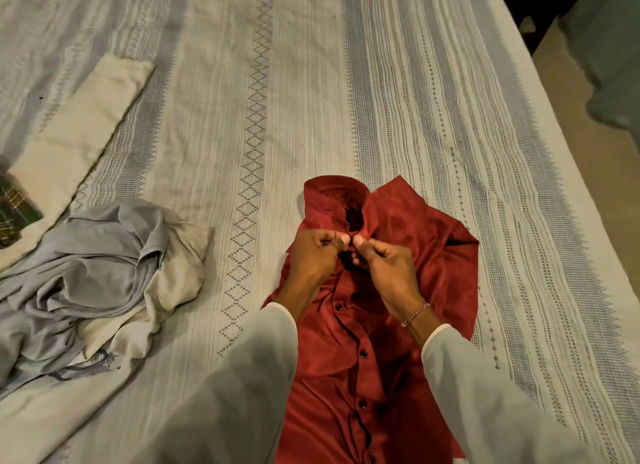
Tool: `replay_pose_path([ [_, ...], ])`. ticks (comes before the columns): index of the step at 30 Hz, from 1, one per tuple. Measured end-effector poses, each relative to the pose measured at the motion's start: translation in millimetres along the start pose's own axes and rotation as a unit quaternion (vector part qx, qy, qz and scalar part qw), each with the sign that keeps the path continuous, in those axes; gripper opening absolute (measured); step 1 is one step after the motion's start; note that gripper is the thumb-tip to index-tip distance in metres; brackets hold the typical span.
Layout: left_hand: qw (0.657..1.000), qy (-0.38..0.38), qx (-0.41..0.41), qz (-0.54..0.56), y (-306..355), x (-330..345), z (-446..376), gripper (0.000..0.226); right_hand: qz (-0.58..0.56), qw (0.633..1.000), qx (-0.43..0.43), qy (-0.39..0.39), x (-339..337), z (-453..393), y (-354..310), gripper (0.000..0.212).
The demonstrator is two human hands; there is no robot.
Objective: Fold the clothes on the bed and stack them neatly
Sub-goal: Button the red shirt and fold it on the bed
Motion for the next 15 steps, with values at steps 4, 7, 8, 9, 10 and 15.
replay_pose_path([
  [4,1.000,0.012,0.001,0.006,-0.4,-2.9,-1.8,0.011,-0.067,0.998,0.010,-0.011,-0.3,3.7,-1.4,0.024],
  [7,0.999,0.009,0.013,-0.038,-1.8,-6.5,-4.1,0.014,-0.076,0.997,0.011,-0.015,-3.6,5.5,-0.6,0.015],
  [8,0.999,0.005,0.014,-0.049,-1.7,-6.8,-4.0,0.016,-0.070,0.997,0.010,-0.019,-4.3,5.1,-0.1,0.014],
  [9,0.998,0.001,0.014,-0.055,-1.7,-6.6,-3.9,0.015,-0.065,0.998,0.008,-0.022,-4.7,4.5,0.1,0.012],
  [10,0.998,-0.003,0.012,-0.057,-2.0,-6.1,-3.9,0.014,-0.061,0.998,0.007,-0.023,-4.8,3.9,0.5,0.011],
  [15,0.998,-0.018,0.006,-0.062,-1.2,-4.6,-4.2,0.008,-0.039,0.999,-0.006,-0.025,-3.4,0.2,1.2,0.005],
])
Point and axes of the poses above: each hand's wrist, its own z-axis away from the middle knuckle, its own x-axis out of the palm, y = z × x, the point moved 6 cm from there along -z, towards the middle knuckle, and after that the axes turned 2 degrees about -x, right-handed, at the moved point
